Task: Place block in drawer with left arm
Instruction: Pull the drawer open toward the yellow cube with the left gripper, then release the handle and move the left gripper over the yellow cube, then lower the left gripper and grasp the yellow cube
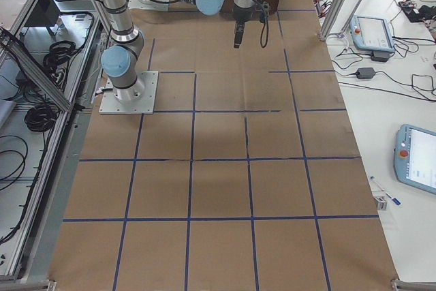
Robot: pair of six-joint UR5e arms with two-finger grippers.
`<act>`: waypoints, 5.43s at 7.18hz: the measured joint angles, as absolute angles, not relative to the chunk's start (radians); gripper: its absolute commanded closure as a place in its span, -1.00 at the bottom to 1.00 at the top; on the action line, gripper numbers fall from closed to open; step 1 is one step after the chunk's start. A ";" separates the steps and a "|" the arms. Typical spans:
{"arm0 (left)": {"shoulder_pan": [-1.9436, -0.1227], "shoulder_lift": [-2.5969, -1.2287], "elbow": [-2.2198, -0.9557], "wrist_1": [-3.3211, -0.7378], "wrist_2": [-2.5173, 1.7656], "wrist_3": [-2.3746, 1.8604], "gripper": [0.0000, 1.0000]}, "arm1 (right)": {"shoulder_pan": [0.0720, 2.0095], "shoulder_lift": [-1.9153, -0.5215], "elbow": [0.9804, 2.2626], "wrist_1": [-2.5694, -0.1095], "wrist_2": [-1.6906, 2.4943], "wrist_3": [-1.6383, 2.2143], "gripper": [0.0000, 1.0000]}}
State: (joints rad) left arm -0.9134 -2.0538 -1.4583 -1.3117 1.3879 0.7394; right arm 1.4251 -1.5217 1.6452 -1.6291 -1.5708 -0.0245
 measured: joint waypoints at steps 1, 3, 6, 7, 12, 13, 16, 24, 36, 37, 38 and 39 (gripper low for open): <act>-0.912 -2.053 -1.459 -1.300 1.397 0.739 -0.96 | 1.425 -1.522 1.645 -1.629 -1.571 -0.025 -1.00; -0.911 -2.051 -1.458 -1.282 1.431 0.743 -0.96 | 1.425 -1.522 1.646 -1.629 -1.571 -0.025 -1.00; -0.911 -2.050 -1.459 -1.255 1.461 0.745 -0.96 | 1.425 -1.522 1.646 -1.629 -1.571 -0.025 -1.00; -0.908 -2.050 -1.459 -1.248 1.464 0.745 -0.96 | 1.425 -1.522 1.645 -1.629 -1.571 -0.025 -1.00; -0.886 -2.052 -1.457 -1.211 1.492 0.755 -0.96 | 1.425 -1.522 1.646 -1.629 -1.571 -0.025 -1.00; -0.884 -2.053 -1.456 -1.207 1.500 0.764 -0.96 | 1.425 -1.522 1.646 -1.629 -1.571 -0.025 -1.00; -0.860 -2.054 -1.444 -1.204 1.505 0.788 -0.96 | 1.425 -1.522 1.645 -1.629 -1.571 -0.025 -1.00; -0.850 -2.053 -1.297 -1.252 1.502 0.796 -0.97 | 1.425 -1.522 1.646 -1.629 -1.571 -0.025 -1.00; -0.796 -2.641 -0.513 -1.533 1.426 0.829 -0.96 | 1.425 -1.522 1.646 -1.629 -1.571 -0.025 -1.00; -0.796 -2.657 -0.512 -1.529 1.426 0.829 -0.96 | 1.425 -1.522 1.646 -1.629 -1.571 -0.025 -1.00; -0.796 -2.670 -0.512 -1.525 1.426 0.828 -0.96 | 1.425 -1.522 1.646 -1.629 -1.571 -0.025 -1.00; -0.796 -2.687 -0.511 -1.520 1.427 0.827 -0.96 | 1.425 -1.522 1.645 -1.629 -1.571 -0.025 -1.00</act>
State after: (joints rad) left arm -0.7957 -2.6870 -0.5113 -1.5205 1.4266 0.8274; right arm 1.4251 -1.5217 1.6455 -1.6291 -1.5708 -0.0245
